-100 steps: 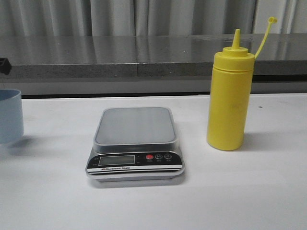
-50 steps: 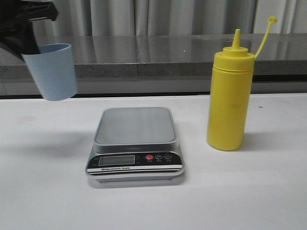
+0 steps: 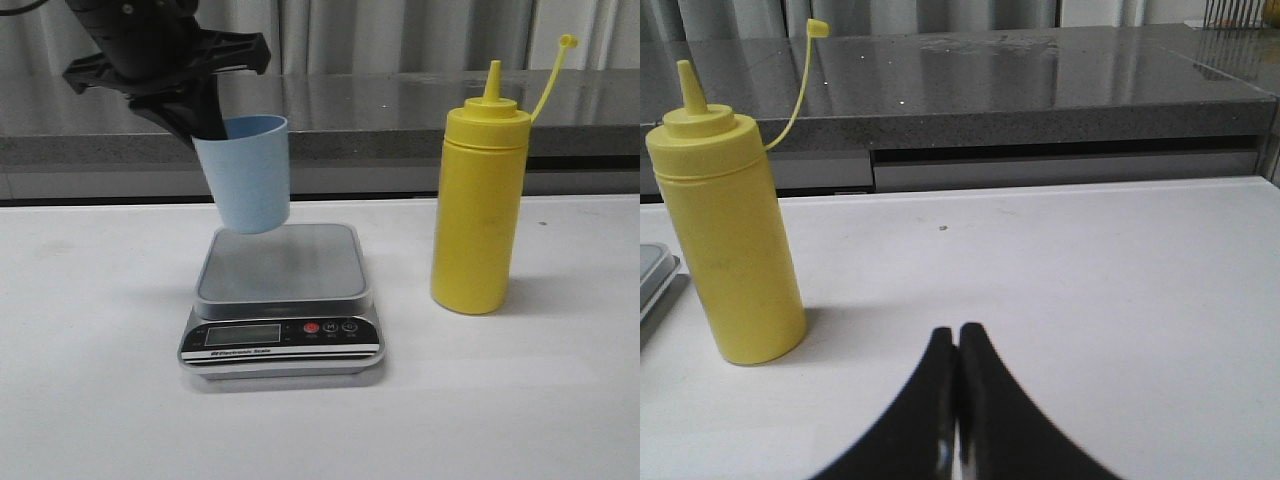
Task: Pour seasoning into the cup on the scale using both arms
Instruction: 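Lift the blue cup with the left gripper and lower it onto the scale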
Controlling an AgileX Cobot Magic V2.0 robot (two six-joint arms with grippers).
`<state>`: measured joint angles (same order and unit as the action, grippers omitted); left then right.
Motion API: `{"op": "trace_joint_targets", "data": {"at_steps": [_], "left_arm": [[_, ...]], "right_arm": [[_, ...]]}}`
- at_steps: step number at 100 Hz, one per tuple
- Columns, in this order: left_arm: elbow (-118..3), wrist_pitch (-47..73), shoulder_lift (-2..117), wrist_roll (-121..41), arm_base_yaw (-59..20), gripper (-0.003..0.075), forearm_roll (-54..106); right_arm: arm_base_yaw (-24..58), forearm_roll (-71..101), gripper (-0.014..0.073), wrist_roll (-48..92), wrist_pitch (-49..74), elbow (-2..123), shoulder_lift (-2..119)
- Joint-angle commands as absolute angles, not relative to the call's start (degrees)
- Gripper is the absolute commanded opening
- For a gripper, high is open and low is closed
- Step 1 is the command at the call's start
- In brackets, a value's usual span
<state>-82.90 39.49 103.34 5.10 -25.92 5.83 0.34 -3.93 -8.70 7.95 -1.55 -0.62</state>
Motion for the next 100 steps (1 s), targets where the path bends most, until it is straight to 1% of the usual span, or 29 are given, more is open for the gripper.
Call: {"op": "trace_joint_targets", "data": {"at_steps": [1,32,80,100], "left_arm": [[-86.3,37.1,102.2,5.2,-27.3,-0.0020,6.5],[-86.9,37.1,105.3,5.2,-28.3,-0.0020,6.5],[-86.9,37.1,105.6,5.2,-28.3,-0.0020,6.5],[-86.9,38.1,107.5,5.2,-28.3,-0.0020,6.5]], "right_arm": [[-0.1,-4.3,-0.0067,-8.1,3.4,-0.4,-1.7],[-0.1,-4.3,-0.0067,-8.1,3.4,-0.4,-1.7],[-0.1,-4.3,-0.0067,-8.1,3.4,-0.4,-1.7],[-0.1,-4.3,-0.0067,-8.1,3.4,-0.4,-1.7]]}}
